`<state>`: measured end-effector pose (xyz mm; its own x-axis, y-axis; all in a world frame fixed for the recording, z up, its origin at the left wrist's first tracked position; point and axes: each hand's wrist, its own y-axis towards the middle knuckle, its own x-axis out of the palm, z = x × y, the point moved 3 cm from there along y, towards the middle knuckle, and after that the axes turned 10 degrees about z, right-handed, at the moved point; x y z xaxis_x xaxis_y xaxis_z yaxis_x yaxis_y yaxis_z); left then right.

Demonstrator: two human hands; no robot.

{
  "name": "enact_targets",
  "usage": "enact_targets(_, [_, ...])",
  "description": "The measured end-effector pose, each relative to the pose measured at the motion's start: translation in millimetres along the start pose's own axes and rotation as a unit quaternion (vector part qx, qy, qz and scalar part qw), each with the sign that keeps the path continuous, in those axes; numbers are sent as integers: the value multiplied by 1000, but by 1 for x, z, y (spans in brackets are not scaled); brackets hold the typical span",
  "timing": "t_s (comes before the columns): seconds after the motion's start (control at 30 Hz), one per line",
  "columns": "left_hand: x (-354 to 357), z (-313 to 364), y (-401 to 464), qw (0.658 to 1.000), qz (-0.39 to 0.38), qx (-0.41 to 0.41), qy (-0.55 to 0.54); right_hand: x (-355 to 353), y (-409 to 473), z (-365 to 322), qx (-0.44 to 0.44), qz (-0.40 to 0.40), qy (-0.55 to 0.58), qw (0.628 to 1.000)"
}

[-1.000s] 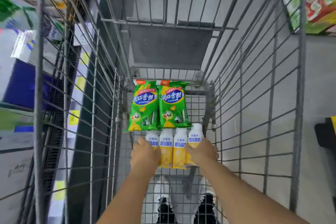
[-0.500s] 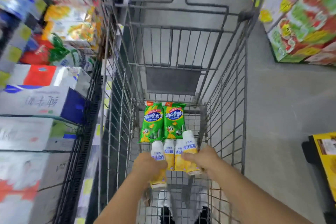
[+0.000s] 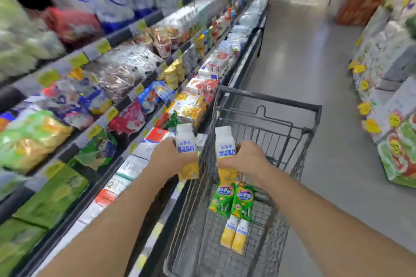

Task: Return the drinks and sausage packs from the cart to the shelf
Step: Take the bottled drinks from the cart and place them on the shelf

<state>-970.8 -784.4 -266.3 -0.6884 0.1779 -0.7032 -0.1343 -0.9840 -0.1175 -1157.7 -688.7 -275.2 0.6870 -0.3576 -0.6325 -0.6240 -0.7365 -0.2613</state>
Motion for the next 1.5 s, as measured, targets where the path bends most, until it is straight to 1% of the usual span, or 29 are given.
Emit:
enact_targets(0.1, [-70, 5, -39, 997, 71, 5, -19, -15, -34, -55, -108, -17, 7, 994])
enact_targets(0.23, [-156, -12, -103, 983, 182, -7, -30, -6, -88, -115, -239, -57, 7, 969])
enact_targets(0.4, [-254, -56, -189, 954, 293, -54, 0, 36, -185, -175, -335, -133, 17, 933])
enact_targets(0.5, [-307, -90, -243, 925, 370, -82, 21, 66, -243, -201, -382, -167, 24, 909])
enact_targets(0.6, [-351, -137, -301, 894, 428, -131, 26, 105, -304, -221, -411, -213, 27, 886])
enact_targets(0.8, [-422, -246, -433, 854, 482, -193, 24, 203, -466, -243, -457, -314, 4, 832])
enact_targets(0.97, [-492, -332, -546, 820, 521, -237, 15, 272, -623, -255, -480, -375, 3, 793])
enact_targets(1.03, [-518, -362, -588, 806, 535, -253, 27, 295, -681, -260, -495, -384, 2, 779])
enact_targets(1.2, [-570, -429, -684, 772, 566, -286, 27, 348, -803, -269, -520, -393, 6, 758])
enact_targets(1.3, [-594, -459, -714, 763, 569, -303, 46, 377, -854, -275, -526, -407, 19, 747])
enact_targets(1.43, [-618, -488, -726, 743, 596, -304, 13, 412, -894, -296, -547, -420, 30, 723])
enact_targets(1.5, [-633, -497, -724, 738, 606, -298, 10, 424, -908, -311, -543, -428, 53, 721])
